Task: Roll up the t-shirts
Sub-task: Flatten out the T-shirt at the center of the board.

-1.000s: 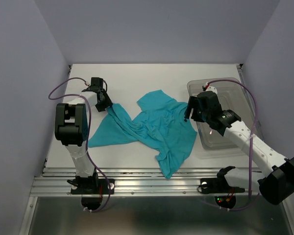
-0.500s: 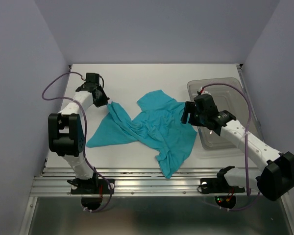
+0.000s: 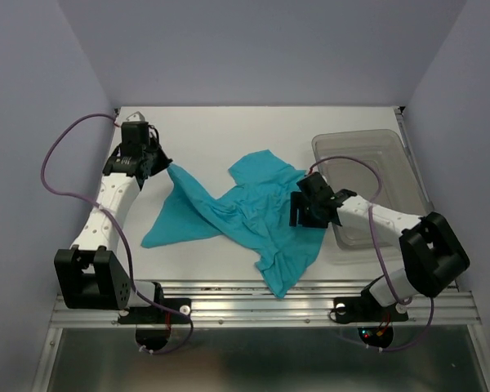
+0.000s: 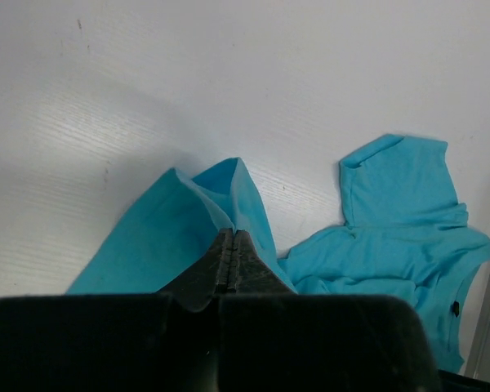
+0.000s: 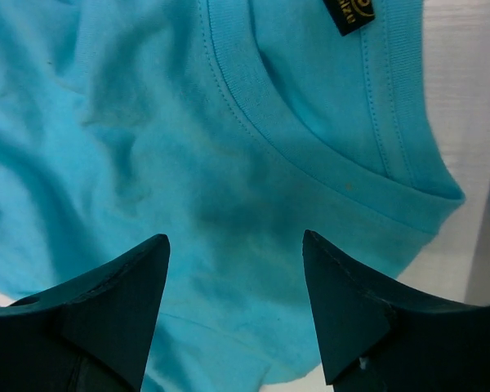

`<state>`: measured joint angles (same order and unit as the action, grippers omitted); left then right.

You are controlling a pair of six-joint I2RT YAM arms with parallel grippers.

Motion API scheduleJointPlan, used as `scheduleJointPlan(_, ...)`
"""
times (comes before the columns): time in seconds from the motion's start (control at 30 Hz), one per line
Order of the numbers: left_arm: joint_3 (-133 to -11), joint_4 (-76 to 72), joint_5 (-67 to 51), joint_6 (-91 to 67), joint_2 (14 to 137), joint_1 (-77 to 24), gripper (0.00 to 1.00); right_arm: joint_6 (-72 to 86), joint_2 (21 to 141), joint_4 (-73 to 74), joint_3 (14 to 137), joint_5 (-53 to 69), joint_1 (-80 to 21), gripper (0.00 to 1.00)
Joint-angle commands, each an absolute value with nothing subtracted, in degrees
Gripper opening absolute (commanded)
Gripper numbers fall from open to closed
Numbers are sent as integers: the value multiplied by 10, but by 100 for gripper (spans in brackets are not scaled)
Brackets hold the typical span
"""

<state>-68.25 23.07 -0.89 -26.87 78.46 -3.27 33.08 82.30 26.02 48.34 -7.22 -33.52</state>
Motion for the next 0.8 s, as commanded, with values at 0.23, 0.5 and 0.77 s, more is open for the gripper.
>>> scheduleJointPlan(0.23,-671,226,21,-261,774,-30,0,340,968,189,546,-110,-347,36)
scheduleJointPlan(0.5,-851,240,33,-236,891,-21,0,251,1133,190,736,-199,-324,39)
scheduleJointPlan(0.77,-1011,297,44,-227,948,-18,0,188,1250,253,1032,-153,-287,49)
